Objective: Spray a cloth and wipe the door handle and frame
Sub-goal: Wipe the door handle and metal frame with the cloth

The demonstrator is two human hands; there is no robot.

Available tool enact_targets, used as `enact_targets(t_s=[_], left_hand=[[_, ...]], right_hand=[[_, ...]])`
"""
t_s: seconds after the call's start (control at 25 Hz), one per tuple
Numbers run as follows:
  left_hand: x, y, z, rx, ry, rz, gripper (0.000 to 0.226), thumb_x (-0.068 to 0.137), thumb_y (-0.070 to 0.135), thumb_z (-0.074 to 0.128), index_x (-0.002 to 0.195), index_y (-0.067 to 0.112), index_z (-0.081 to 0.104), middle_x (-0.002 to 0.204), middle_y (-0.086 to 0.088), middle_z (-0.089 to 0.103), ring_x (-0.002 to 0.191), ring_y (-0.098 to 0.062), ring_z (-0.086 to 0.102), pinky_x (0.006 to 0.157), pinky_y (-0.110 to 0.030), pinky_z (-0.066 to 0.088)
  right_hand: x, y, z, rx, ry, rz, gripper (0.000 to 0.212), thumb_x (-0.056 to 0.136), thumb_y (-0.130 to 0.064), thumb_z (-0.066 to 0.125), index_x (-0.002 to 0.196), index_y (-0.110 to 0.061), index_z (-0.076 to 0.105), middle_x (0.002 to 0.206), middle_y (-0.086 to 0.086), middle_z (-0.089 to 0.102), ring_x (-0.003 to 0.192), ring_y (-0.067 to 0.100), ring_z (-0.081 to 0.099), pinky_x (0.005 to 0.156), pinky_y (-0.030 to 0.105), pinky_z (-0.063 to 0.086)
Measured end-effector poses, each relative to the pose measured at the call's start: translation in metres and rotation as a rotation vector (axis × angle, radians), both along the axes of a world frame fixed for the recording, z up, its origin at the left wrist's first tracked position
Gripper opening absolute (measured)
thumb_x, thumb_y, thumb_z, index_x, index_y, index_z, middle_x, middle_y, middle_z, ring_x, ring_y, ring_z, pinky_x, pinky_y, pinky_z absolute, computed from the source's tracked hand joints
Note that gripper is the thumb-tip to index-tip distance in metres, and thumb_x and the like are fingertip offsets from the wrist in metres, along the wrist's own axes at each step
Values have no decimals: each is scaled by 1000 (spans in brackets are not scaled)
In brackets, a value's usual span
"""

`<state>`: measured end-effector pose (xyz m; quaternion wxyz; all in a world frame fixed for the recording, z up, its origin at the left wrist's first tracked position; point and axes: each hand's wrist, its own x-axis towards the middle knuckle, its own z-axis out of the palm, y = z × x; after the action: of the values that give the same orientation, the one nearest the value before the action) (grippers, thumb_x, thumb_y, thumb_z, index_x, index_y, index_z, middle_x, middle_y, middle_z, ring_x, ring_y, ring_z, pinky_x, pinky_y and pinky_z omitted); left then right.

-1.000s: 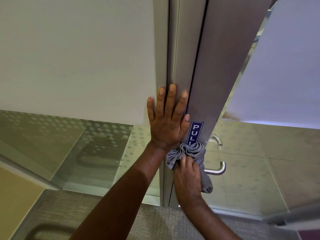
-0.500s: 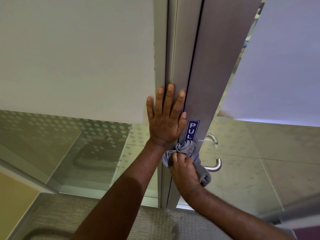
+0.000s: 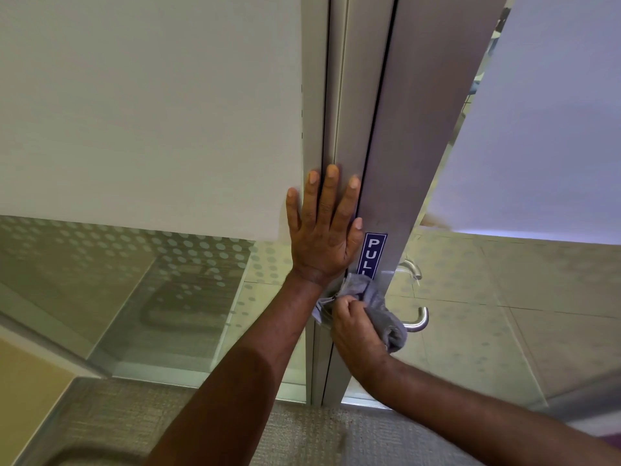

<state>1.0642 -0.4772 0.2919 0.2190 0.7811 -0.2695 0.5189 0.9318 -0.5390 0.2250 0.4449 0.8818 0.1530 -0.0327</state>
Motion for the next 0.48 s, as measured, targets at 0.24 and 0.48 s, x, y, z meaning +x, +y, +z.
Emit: enact_targets(t_s=[0.24, 0.48], left_hand=[[-2, 3, 1, 11, 8, -20, 67, 107, 42, 31, 165, 28, 0, 174, 2, -15, 162, -22, -9, 131, -51, 0], [0, 3, 0, 12, 3, -12, 68, 107, 42, 32, 165, 28, 1, 175, 1, -9, 162, -23, -8, 131, -52, -1]], right_hand=[[5, 9, -43, -236, 87, 197, 30, 94, -33, 57, 116, -16, 69, 118, 5, 61, 113, 24, 55, 93, 32, 48], [14, 0, -60, -46, 89, 280, 41, 103, -26, 47, 140, -11, 53, 137, 14, 55, 125, 34, 49, 102, 42, 43]])
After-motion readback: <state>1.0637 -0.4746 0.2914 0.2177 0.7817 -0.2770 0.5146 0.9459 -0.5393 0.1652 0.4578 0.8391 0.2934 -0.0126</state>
